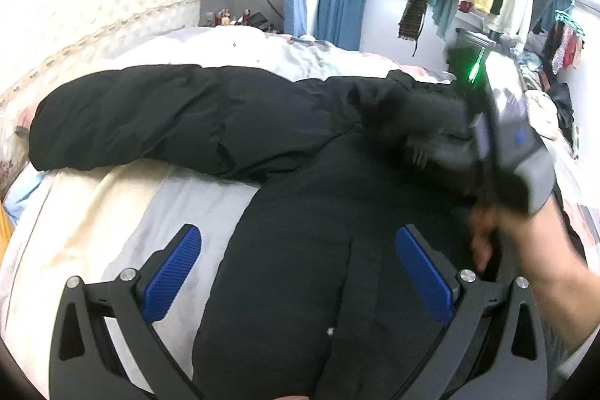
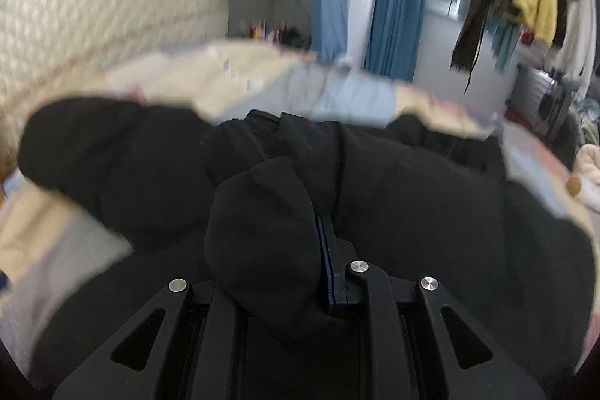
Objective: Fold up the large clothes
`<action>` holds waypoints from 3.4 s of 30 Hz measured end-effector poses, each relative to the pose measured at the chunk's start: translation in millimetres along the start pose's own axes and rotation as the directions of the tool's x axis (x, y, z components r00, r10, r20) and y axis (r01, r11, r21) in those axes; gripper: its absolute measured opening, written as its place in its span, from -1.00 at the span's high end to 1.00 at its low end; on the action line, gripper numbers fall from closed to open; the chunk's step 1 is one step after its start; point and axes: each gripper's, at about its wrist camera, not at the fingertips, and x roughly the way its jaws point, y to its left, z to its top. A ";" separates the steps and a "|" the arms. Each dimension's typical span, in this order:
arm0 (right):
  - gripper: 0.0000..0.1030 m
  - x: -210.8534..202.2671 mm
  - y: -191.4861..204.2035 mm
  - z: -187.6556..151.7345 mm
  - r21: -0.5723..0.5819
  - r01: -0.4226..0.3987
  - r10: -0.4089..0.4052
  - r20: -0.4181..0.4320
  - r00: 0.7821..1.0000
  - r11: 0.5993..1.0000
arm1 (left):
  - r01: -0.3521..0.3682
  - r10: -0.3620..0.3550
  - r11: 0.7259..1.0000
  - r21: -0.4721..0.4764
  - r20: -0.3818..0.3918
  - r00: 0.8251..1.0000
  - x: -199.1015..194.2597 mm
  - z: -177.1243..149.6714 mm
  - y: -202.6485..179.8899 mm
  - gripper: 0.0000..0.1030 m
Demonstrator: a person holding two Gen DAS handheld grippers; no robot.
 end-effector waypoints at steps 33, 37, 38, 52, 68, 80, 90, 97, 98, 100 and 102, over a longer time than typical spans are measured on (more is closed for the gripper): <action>-0.51 -167.8 -227.7 -113.5 0.343 0.140 -0.178 0.080 0.981 0.929 | 0.111 -0.106 0.993 0.032 -0.125 0.987 31.1 34.6 -50.2 -1.00; -0.52 -166.4 -275.9 -141.3 0.440 0.129 -0.157 0.026 0.987 0.888 | 0.116 -0.109 0.993 0.036 -0.145 0.983 53.5 52.8 -60.0 -0.99; -0.53 -163.0 -284.4 -151.8 0.443 0.149 -0.170 0.007 0.986 0.884 | 0.116 -0.109 0.993 0.037 -0.143 0.984 61.6 57.2 -61.6 -0.99; -0.54 -99.1 -301.9 -171.8 0.413 0.248 -0.219 -0.117 0.969 0.876 | 0.212 -0.227 0.973 -0.091 -0.215 0.950 142.8 61.8 -56.7 -0.19; -0.65 -134.5 -353.1 -180.8 0.634 0.237 -0.335 0.037 0.941 0.736 | 0.243 -0.238 0.970 0.015 -0.154 0.959 136.7 92.2 -127.4 0.67; -0.73 -108.8 -353.6 -192.0 0.620 0.238 -0.265 -0.050 0.963 0.747 | 0.166 -0.149 0.983 0.074 -0.198 0.969 152.1 66.7 -127.3 0.61; -0.73 -167.9 -307.8 -168.8 0.570 0.201 -0.245 0.001 0.970 0.797 | 0.138 -0.130 0.985 0.099 -0.085 0.988 64.5 75.2 -109.8 -0.13; -0.73 -228.2 -242.3 -142.6 0.471 0.160 -0.230 0.094 0.969 0.867 | 0.155 -0.154 0.982 0.110 -0.017 0.988 -14.4 72.7 -104.9 -0.13; -0.73 -237.5 -234.4 -141.3 0.462 0.153 -0.227 0.109 0.968 0.874 | 0.160 -0.160 0.981 0.105 -0.010 0.987 -21.3 72.1 -103.5 -0.13; -0.74 -256.1 -221.7 -141.5 0.456 0.131 -0.215 0.138 0.967 0.880 | 0.159 -0.161 0.982 0.103 0.010 0.987 -39.0 69.0 -98.7 -0.13; -0.75 -272.7 -213.8 -143.2 0.467 0.108 -0.207 0.165 0.964 0.878 | 0.164 -0.166 0.982 0.095 0.018 0.986 -50.8 64.7 -93.8 -0.13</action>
